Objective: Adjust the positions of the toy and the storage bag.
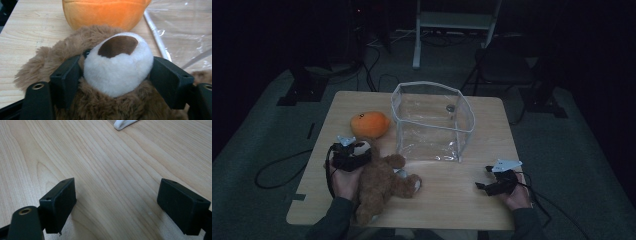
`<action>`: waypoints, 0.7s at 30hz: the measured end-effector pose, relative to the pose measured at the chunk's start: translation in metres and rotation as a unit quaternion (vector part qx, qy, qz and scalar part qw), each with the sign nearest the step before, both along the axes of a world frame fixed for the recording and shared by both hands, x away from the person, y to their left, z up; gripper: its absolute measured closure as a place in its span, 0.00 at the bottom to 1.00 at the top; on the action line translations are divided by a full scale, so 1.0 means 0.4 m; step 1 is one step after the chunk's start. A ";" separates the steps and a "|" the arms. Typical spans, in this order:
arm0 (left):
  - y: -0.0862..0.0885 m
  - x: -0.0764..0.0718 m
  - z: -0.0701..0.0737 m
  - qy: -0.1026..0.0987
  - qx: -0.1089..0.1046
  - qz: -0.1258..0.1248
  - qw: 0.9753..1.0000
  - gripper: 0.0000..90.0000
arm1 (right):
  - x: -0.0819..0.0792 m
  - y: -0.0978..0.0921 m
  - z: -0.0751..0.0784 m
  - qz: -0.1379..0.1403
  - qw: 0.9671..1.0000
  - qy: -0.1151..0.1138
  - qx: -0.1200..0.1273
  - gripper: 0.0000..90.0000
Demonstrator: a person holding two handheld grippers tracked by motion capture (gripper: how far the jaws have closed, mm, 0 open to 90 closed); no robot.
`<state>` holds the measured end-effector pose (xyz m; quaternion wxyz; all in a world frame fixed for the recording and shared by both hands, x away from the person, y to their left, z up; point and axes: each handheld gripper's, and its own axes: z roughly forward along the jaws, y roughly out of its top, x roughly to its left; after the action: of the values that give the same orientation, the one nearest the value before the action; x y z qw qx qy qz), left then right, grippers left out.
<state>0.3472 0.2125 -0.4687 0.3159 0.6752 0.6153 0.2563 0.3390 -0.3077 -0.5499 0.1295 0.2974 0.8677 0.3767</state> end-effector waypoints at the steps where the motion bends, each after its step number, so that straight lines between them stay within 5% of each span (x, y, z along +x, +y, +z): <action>1: 0.000 0.003 -0.005 -0.002 0.002 0.004 1.000 0.26 | 0.000 0.000 0.000 0.000 1.000 0.000 0.000 0.17; 11: 0.029 0.026 -0.032 0.014 -0.008 0.032 0.999 0.12 | 0.000 0.001 0.000 -0.003 1.000 0.000 0.000 0.17; 21: 0.040 0.048 -0.045 0.031 -0.021 0.018 0.999 0.08 | 0.000 0.001 0.000 -0.003 1.000 0.000 0.000 0.17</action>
<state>0.3665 0.2286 -0.4866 0.3060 0.6648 0.6423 0.2275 0.3390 -0.3075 -0.5499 0.1304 0.2999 0.8670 0.3761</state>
